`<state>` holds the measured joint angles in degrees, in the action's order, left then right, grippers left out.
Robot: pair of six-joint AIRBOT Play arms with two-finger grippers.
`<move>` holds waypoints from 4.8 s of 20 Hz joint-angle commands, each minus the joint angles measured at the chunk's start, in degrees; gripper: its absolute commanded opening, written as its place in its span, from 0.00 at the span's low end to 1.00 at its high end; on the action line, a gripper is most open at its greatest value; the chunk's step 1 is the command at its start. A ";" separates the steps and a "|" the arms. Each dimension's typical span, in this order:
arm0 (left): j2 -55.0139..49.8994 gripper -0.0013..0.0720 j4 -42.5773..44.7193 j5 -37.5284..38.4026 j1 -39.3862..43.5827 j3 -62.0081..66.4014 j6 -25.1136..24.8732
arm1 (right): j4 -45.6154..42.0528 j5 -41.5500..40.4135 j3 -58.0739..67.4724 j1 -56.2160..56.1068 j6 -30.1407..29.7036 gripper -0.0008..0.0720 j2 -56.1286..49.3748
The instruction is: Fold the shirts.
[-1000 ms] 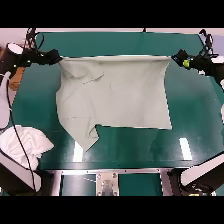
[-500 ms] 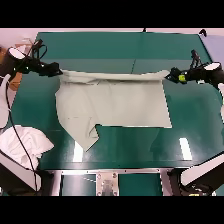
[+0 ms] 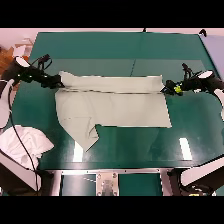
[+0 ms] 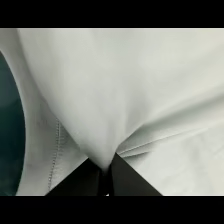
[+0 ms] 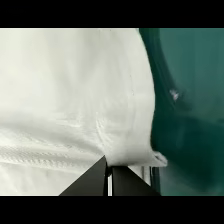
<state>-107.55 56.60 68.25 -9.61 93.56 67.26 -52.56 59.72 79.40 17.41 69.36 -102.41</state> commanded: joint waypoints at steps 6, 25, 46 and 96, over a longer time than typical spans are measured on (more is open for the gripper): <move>0.13 0.90 0.35 20.90 -4.07 3.72 9.94 | -1.46 14.91 5.18 1.79 2.25 0.56 4.15; 57.07 0.83 -29.05 -15.28 -11.08 -86.77 1.44 | 11.15 -6.03 -65.88 22.40 1.99 0.60 47.67; 57.07 0.06 -38.07 -23.80 -2.12 -81.59 1.25 | 28.15 -22.32 -67.73 7.41 2.23 0.12 47.56; 8.02 0.97 -19.52 -4.33 -4.50 1.92 14.99 | 2.99 11.10 24.57 4.85 16.17 0.78 -7.98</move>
<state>-98.74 38.37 59.94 -11.73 90.91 82.63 -49.93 63.33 100.12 18.74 88.84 -109.49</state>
